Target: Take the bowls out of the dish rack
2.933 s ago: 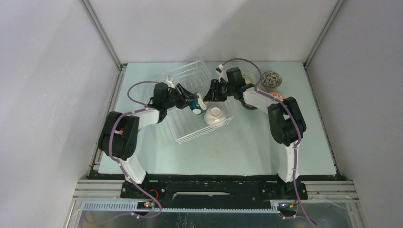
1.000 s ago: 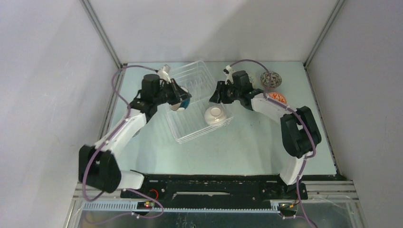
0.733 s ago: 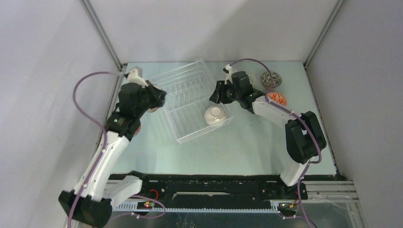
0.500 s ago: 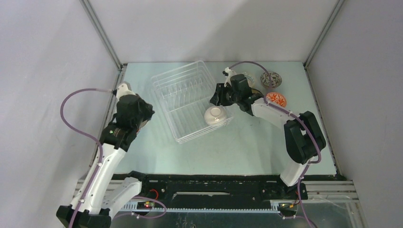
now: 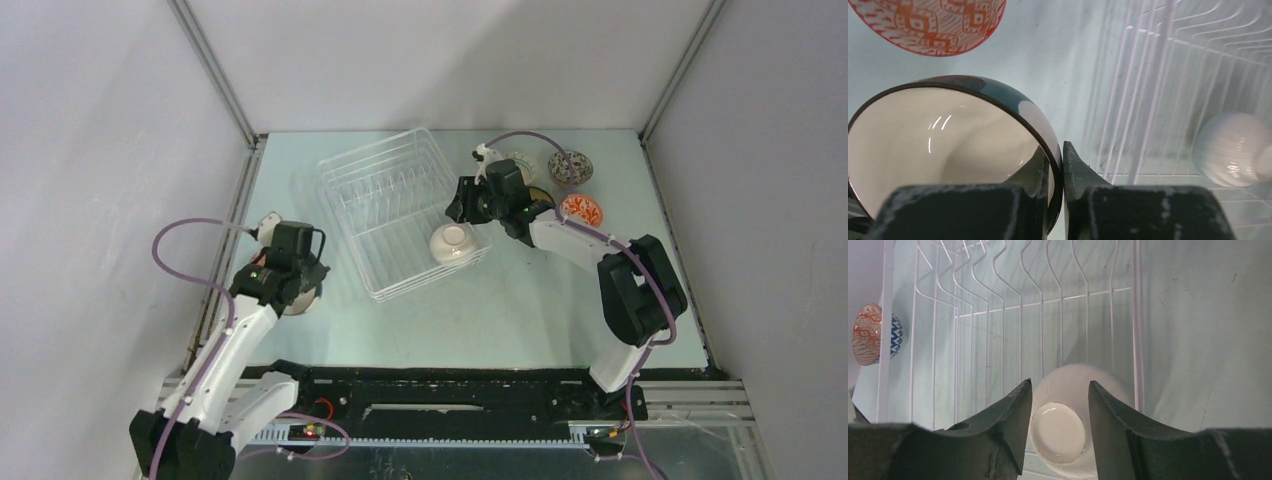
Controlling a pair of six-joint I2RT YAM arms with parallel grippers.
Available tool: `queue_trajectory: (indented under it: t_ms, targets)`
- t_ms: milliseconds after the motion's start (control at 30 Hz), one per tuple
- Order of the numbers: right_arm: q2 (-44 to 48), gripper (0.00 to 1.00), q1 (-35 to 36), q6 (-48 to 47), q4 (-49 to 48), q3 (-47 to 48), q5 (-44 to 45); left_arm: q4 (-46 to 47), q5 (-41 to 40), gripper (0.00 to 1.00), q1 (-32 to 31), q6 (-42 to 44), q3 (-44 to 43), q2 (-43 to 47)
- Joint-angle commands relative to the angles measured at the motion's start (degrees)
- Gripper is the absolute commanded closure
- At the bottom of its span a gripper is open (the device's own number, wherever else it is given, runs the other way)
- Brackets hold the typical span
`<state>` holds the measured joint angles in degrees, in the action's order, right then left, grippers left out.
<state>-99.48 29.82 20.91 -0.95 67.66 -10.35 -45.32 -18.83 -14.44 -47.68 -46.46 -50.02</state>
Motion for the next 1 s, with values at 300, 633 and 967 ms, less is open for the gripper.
queue_trajectory:
  t_ms: [300, 633, 967]
  targets:
    - [4.7, 0.47, 2.4, -2.2, -3.1, -1.6, 5.0, 7.8, -8.0, 1.0, 0.7, 1.5, -7.5, -15.9]
    - [4.7, 0.47, 2.5, -2.0, -4.5, -2.5, 5.1, 6.1, -8.1, 1.0, 8.8, 3.6, -25.2, -28.2]
    - [5.3, 0.47, 2.2, -2.2, -6.2, -4.0, 5.3, 11.0, -1.1, 1.0, 17.0, 2.8, -35.5, -42.5]
